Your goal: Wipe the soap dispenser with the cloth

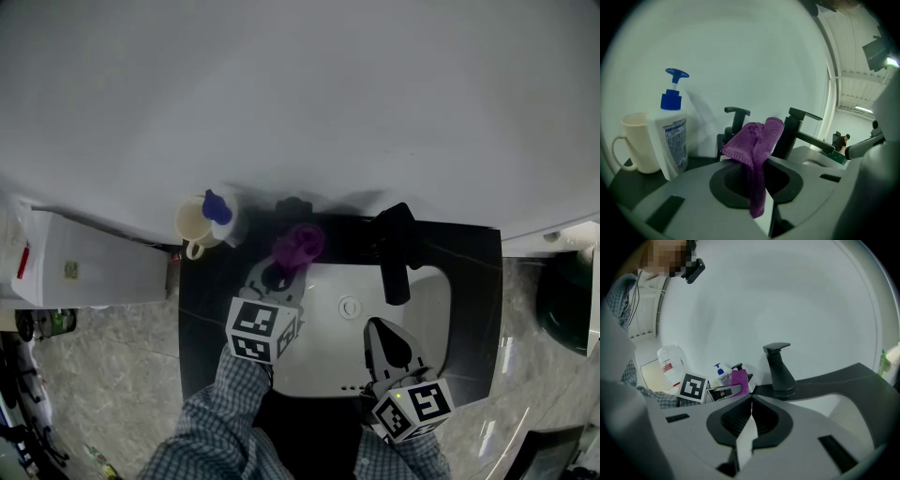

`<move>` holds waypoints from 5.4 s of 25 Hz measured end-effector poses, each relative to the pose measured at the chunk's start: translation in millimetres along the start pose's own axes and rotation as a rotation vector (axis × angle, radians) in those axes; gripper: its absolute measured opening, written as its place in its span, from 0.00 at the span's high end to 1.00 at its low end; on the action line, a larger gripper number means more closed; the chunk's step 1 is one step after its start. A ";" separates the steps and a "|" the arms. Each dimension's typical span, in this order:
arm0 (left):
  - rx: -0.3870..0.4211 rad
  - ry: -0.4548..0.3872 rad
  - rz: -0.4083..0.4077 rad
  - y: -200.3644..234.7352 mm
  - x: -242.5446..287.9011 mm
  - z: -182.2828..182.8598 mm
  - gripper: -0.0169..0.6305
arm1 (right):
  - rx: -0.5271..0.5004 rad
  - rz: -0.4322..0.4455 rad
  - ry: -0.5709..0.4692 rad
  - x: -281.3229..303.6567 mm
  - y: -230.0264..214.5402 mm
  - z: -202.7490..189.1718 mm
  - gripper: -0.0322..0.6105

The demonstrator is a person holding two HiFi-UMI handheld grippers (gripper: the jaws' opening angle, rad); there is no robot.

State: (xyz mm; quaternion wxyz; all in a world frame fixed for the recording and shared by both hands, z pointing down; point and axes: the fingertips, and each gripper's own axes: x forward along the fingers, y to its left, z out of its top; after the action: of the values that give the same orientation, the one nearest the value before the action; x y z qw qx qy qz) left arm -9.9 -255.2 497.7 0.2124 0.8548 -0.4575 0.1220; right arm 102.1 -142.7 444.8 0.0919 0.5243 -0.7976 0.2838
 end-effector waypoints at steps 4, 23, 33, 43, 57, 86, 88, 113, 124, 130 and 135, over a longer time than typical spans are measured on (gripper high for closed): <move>-0.029 -0.014 0.007 -9.3 -9.7 0.7 0.88 | 0.007 -0.002 -0.004 -2.6 0.4 -0.2 0.92; -0.001 -0.271 0.068 2.4 -42.8 118.4 0.88 | -0.002 0.019 -0.023 -11.6 1.1 7.8 0.92; -0.008 -0.240 0.043 0.3 -9.7 102.8 0.88 | 0.016 -0.006 -0.007 -18.5 -12.0 -1.2 0.92; -0.035 -0.164 -0.002 -18.8 21.9 72.6 0.88 | 0.032 -0.011 -0.002 -21.1 -16.8 -5.8 0.92; 0.034 -0.071 -0.070 -36.2 44.3 26.1 0.88 | 0.038 -0.017 0.002 -24.6 -26.4 -9.8 0.92; -0.033 -0.149 0.110 15.1 -105.3 37.4 0.88 | -0.041 0.039 -0.059 -14.9 22.9 19.6 0.92; -0.039 -0.152 0.095 11.4 -118.7 38.2 0.88 | -0.048 0.040 -0.068 -12.7 31.3 23.0 0.92; 0.077 -0.186 -0.003 -38.1 -202.8 32.7 0.88 | -0.073 0.019 -0.157 -53.9 83.9 15.0 0.92; 0.064 -0.230 0.004 -104.9 -258.2 9.8 0.88 | -0.088 0.013 -0.173 -142.5 83.4 -21.5 0.92; 0.068 -0.261 0.029 -140.5 -296.2 -10.5 0.88 | -0.096 0.030 -0.182 -191.9 88.7 -50.8 0.92; 0.051 -0.275 0.060 -166.7 -332.9 -33.9 0.88 | -0.096 0.047 -0.182 -236.4 96.6 -78.1 0.92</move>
State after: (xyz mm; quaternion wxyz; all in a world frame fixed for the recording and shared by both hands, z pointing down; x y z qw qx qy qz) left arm -55.0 85.8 351.5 0.1222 0.8546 -0.5043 0.0214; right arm 106.9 113.5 369.6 0.0373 0.5242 -0.8273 0.1985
